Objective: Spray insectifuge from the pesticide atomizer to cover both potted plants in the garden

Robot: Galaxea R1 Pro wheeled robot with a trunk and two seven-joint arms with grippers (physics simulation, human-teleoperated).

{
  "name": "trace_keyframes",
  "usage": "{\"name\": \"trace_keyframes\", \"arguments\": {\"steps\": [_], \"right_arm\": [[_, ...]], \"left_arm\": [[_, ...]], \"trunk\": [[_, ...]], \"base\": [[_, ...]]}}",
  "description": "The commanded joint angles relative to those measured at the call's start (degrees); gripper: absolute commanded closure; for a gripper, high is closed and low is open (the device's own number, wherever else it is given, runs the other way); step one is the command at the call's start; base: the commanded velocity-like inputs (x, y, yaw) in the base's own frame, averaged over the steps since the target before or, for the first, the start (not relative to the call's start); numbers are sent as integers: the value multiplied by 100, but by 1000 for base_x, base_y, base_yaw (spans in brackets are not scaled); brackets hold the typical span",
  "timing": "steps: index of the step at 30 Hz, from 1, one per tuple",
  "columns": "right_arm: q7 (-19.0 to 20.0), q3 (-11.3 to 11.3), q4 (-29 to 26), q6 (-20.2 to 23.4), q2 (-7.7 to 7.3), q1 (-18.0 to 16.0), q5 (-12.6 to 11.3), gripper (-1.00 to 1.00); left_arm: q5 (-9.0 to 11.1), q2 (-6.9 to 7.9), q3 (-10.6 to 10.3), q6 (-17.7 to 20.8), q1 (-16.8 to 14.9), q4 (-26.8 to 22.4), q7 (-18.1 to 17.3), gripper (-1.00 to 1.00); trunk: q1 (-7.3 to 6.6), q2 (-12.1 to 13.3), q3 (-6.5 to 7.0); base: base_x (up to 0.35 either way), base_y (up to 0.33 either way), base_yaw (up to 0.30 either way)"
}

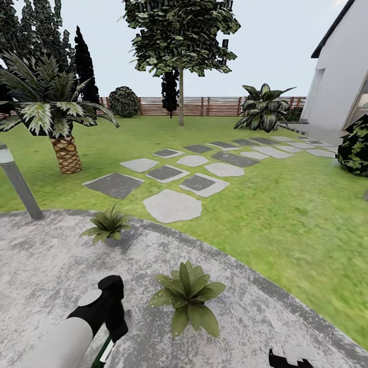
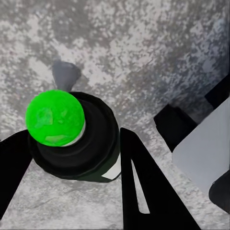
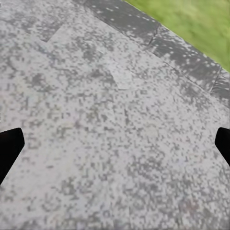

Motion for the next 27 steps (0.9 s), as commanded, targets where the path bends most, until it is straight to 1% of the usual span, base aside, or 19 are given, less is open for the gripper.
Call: {"name": "trace_keyframes", "arguments": {"steps": [1, 3, 6, 7, 9, 12, 20, 27], "right_arm": [[-15, 50, 2, -17, 2, -3, -54, -100], [-19, 50, 2, -17, 5, -3, -61, -100], [-21, 41, -4, -24, 2, -3, -63, -100], [-28, 35, -4, -34, -2, -3, -63, -100], [-29, 40, -2, -34, 2, -3, -63, -100], [-29, 41, 2, -35, 4, -3, -63, -100], [-30, 41, 2, -35, 7, -3, -63, -100], [-30, 41, 10, -35, 5, -3, -63, -100]], "left_arm": [[52, 2, -32, 10, -4, -14, 5, 100], [142, -22, -19, -45, -4, -21, 76, 100], [252, -37, 9, -64, 1, -23, 286, 100], [406, -40, 11, -67, 2, -48, 468, 100], [415, -38, 15, -60, 2, -88, 473, 100], [424, -41, 17, -58, 2, -108, 475, 100], [427, -41, 17, -58, 2, -145, 475, 100], [427, -39, 17, -58, 2, -153, 476, 100]], "trunk": [[-1, -2, -6], [-1, -2, -6], [-1, -2, -6], [-1, -2, -6], [-1, -2, -6], [-1, -2, -6], [-1, -2, -6], [-1, -2, -6]], "base": [[0, 0, 79], [0, 0, 174], [-41, -55, 46], [-186, -254, 1], [-161, -267, 115], [-103, -278, 260], [-15, -280, 278], [-141, -283, 279]]}}
